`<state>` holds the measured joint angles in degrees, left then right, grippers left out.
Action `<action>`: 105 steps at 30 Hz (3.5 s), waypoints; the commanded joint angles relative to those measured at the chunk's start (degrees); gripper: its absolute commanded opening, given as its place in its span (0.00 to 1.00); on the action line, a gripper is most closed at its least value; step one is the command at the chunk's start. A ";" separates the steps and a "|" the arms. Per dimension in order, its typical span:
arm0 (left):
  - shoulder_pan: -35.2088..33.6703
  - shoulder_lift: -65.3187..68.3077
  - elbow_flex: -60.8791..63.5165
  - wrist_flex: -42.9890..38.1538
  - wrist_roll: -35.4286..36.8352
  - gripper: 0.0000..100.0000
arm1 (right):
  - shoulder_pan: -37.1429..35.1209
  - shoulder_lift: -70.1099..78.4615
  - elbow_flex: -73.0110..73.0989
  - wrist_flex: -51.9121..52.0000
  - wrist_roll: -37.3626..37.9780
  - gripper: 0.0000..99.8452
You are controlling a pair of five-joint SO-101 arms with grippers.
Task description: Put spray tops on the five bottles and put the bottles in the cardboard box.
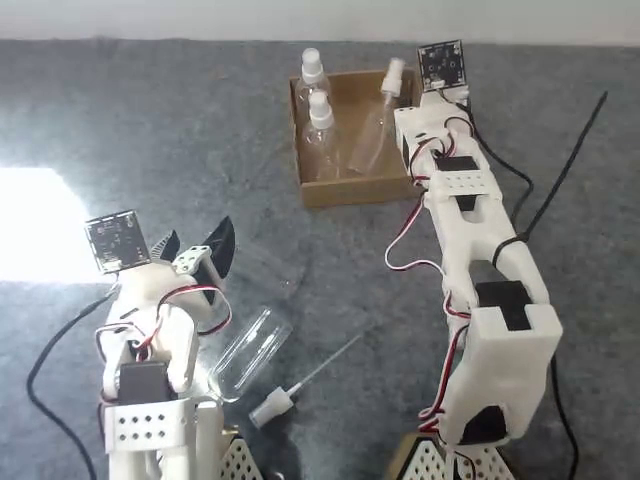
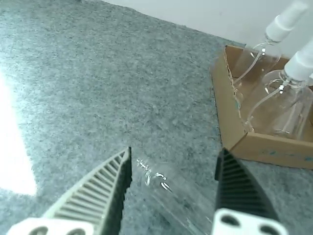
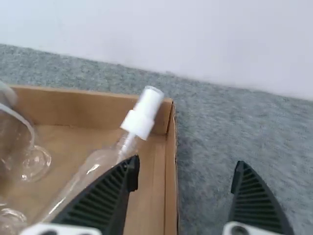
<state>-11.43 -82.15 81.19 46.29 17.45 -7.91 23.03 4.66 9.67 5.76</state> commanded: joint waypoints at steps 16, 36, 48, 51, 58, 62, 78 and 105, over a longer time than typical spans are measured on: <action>0.00 -0.88 -1.45 -0.26 -0.53 0.26 | 1.01 -15.87 -1.32 12.18 -0.44 0.26; -0.18 -0.88 -1.45 -0.26 -0.53 0.26 | 0.40 -37.05 15.65 12.53 -0.09 0.11; -0.26 -0.88 -1.45 -0.35 -0.62 0.26 | 1.01 -41.19 16.97 30.81 -0.35 0.05; -0.18 -0.88 -1.45 -0.35 -0.62 0.26 | 0.75 -41.10 16.97 30.55 -0.44 0.05; -0.18 -0.88 -1.36 -0.35 -0.62 0.26 | 0.22 -34.33 13.45 25.36 -0.62 0.05; -0.18 -0.88 -0.57 -0.88 -0.62 0.26 | 0.13 -25.98 4.75 27.74 -5.63 0.05; -0.09 -0.88 2.07 -5.54 -0.62 0.26 | -3.74 -1.89 -27.96 46.02 -20.04 0.18; 0.18 -0.88 4.09 -9.05 -0.62 0.26 | -4.88 5.58 -32.62 53.05 -27.96 0.18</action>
<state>-11.43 -82.15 86.02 38.64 17.27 -12.13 31.12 -24.44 59.78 -21.85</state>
